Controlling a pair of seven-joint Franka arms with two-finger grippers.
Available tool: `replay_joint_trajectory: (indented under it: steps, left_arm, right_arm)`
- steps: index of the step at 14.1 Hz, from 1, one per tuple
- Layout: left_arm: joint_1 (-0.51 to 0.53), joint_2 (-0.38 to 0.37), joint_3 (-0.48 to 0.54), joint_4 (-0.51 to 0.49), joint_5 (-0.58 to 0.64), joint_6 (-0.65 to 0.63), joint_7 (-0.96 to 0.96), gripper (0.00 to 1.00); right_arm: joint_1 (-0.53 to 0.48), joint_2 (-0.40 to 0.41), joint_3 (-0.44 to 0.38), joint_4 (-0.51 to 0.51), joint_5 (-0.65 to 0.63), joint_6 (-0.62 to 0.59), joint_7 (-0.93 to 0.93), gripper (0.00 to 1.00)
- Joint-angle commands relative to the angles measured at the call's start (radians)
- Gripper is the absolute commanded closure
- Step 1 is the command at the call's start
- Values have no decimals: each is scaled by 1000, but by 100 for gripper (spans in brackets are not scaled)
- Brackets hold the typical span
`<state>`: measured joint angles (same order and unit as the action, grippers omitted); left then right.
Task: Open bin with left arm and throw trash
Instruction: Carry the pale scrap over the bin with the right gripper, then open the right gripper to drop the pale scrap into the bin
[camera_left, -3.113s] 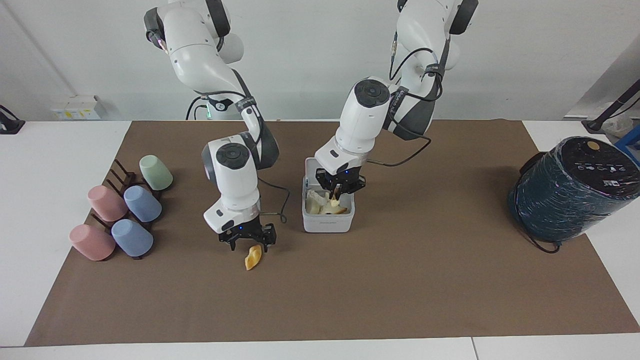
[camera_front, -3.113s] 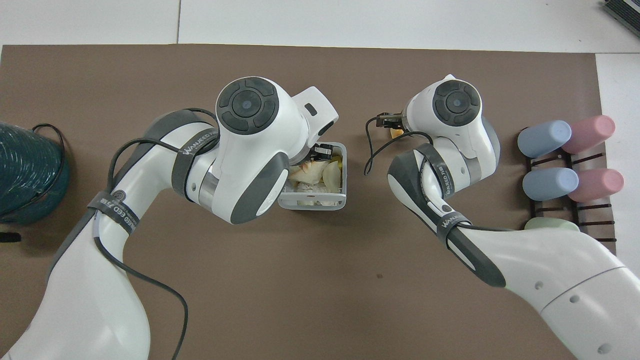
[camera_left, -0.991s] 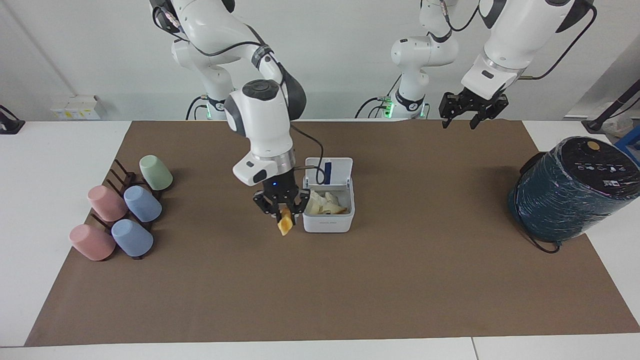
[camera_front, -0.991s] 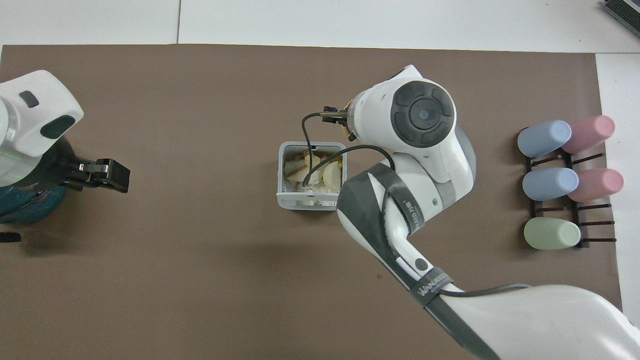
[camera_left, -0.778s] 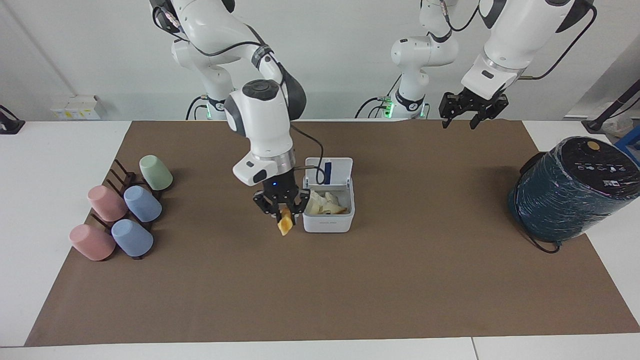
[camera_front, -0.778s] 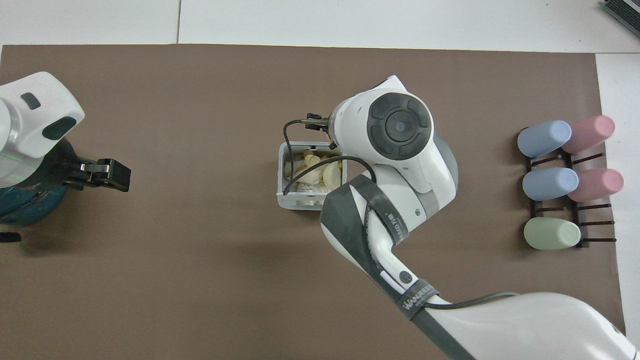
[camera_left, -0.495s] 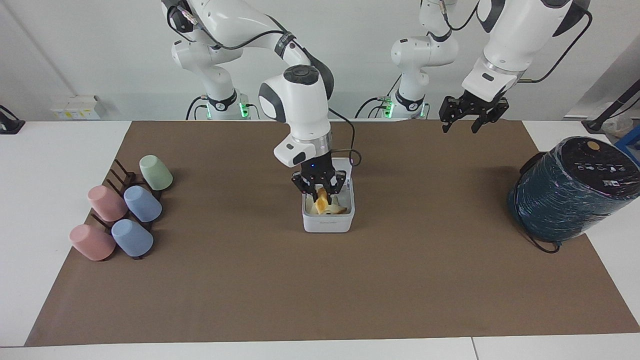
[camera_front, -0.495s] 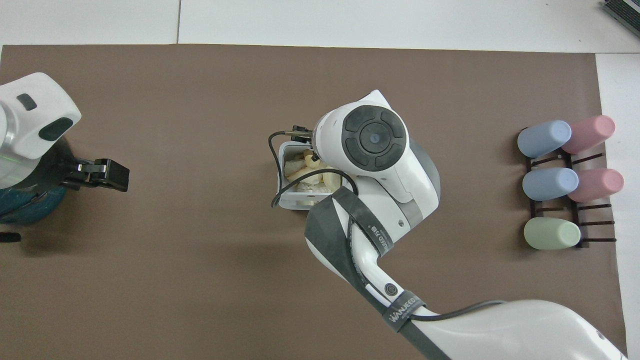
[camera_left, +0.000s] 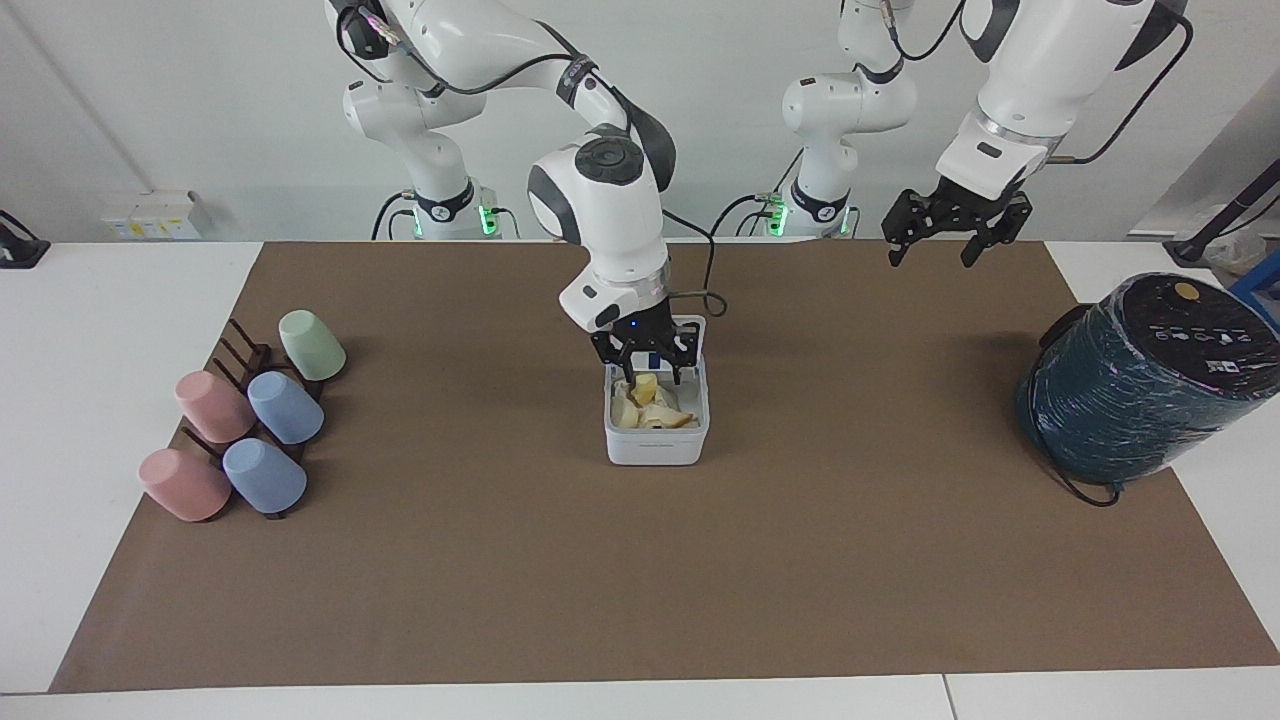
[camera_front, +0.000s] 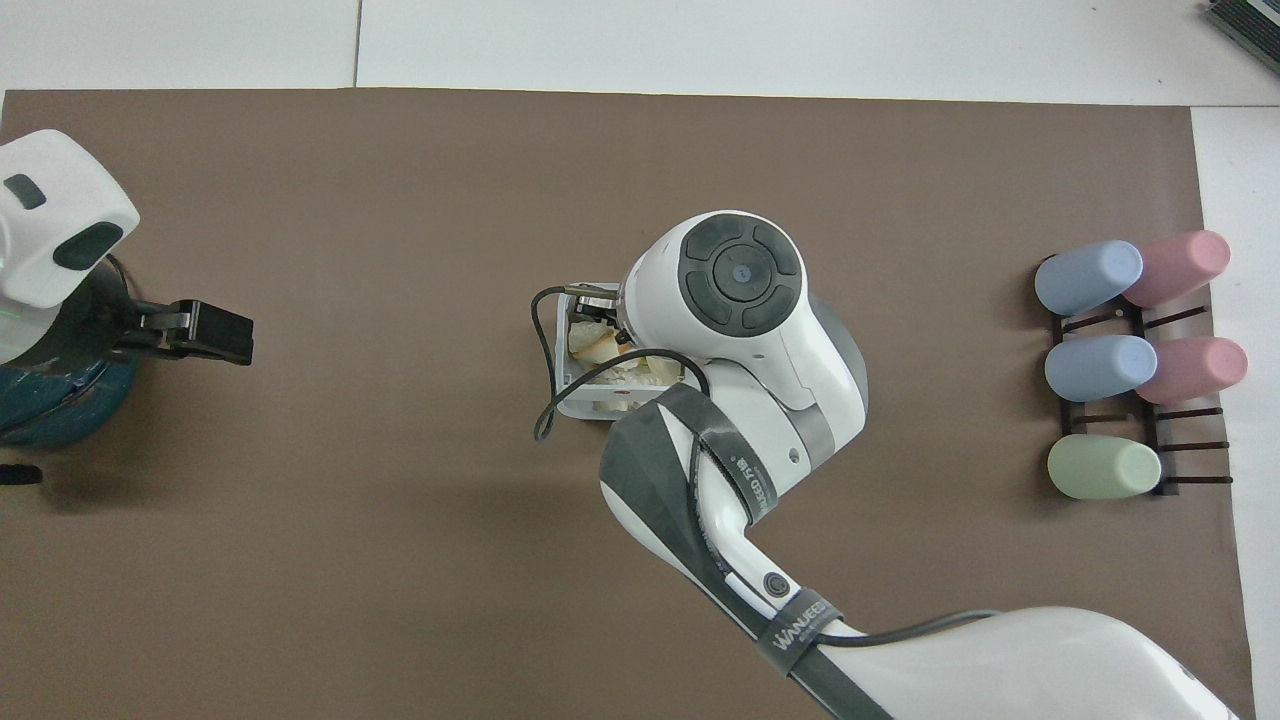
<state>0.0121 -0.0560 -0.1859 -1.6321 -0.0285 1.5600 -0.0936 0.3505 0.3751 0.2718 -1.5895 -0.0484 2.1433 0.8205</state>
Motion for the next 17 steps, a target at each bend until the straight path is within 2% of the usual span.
replay_joint_trajectory:
  steps: [1,4,8,13,17]
  left_arm:
    - [11,-35,-4,-41,-4,11,2,0]
    - [9,-35,-4,-41,-4,12,0,0]
    - [11,-33,-4,-40,-4,23,6,0]
    - [23,-31,-3,-40,-4,26,9,0]
    - [25,-31,-3,-40,-4,25,2,0]
  right_arm:
    - [-22,-28,4,-14,6,0,-6,0]
    - [-85,-59,-5,-7,-7,9,-53,0]
    - [-189,-159,-3,-26,-19,-26,-161,0]
    - [-310,-261,-2,-27,-25,-184,-276,0]
    - [-363,-344,-17,-23,-12,-333,-388,0]
